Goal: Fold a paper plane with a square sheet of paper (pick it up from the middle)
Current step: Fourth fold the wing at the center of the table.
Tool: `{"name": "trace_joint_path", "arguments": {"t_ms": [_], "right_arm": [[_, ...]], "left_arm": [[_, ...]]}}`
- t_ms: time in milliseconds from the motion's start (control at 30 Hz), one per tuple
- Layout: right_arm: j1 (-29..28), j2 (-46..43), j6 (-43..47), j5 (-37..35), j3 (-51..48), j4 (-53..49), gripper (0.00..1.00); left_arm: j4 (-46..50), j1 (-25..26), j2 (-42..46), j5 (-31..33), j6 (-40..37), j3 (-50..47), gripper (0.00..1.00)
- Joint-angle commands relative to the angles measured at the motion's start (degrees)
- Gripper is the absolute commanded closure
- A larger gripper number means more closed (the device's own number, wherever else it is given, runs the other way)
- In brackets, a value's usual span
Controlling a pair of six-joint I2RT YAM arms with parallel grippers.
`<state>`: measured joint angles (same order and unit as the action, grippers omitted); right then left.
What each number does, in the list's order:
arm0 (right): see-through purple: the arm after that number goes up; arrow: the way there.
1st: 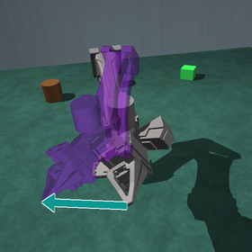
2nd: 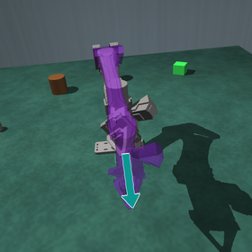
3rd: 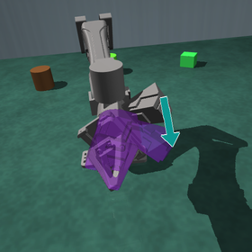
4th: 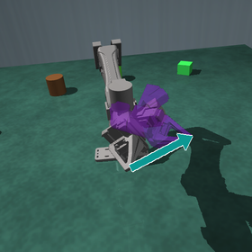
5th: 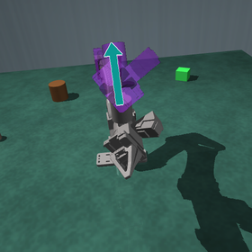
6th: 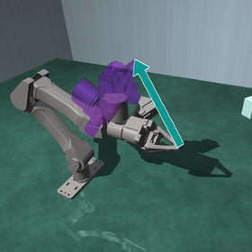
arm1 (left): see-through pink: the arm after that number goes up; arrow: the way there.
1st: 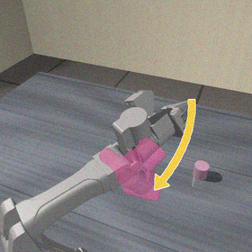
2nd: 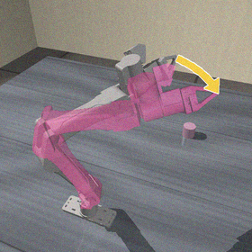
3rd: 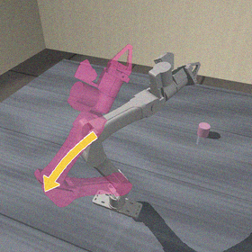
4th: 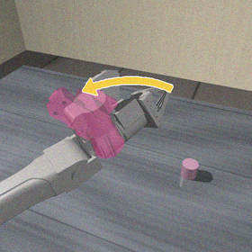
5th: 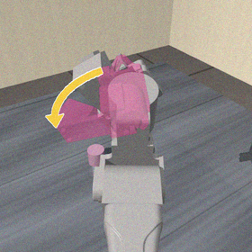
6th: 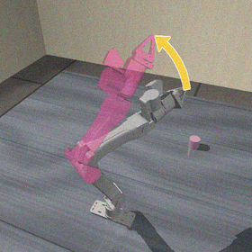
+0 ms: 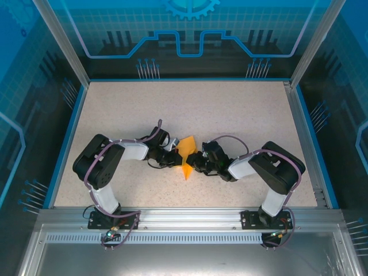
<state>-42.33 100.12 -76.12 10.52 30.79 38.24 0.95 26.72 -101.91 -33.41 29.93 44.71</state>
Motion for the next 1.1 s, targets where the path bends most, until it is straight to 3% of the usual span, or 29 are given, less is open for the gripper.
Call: {"name": "trace_joint_path", "arguments": {"t_ms": [0, 300, 700, 1067], "right_arm": [[0.5, 0.8, -0.3, -1.2, -1.0, 0.7, 0.80], [0.5, 2.9, -0.8, -0.2, -0.8, 5.7, 0.77], [0.4, 3.9, -1.3, -0.1, -0.8, 3.9, 0.77], [0.4, 4.7, -1.2, 0.5, -0.7, 4.1, 0.79]], "left_arm": [[2.7, -0.1, -1.3, 1.6, 0.1, -1.8, 0.98], [2.9, -0.1, -1.4, 1.3, -0.1, -1.6, 0.98], [3.7, -0.7, 2.9, 2.0, 0.3, -1.9, 0.96], [2.0, -0.9, 8.2, 1.5, 1.2, -3.2, 0.81]]}}
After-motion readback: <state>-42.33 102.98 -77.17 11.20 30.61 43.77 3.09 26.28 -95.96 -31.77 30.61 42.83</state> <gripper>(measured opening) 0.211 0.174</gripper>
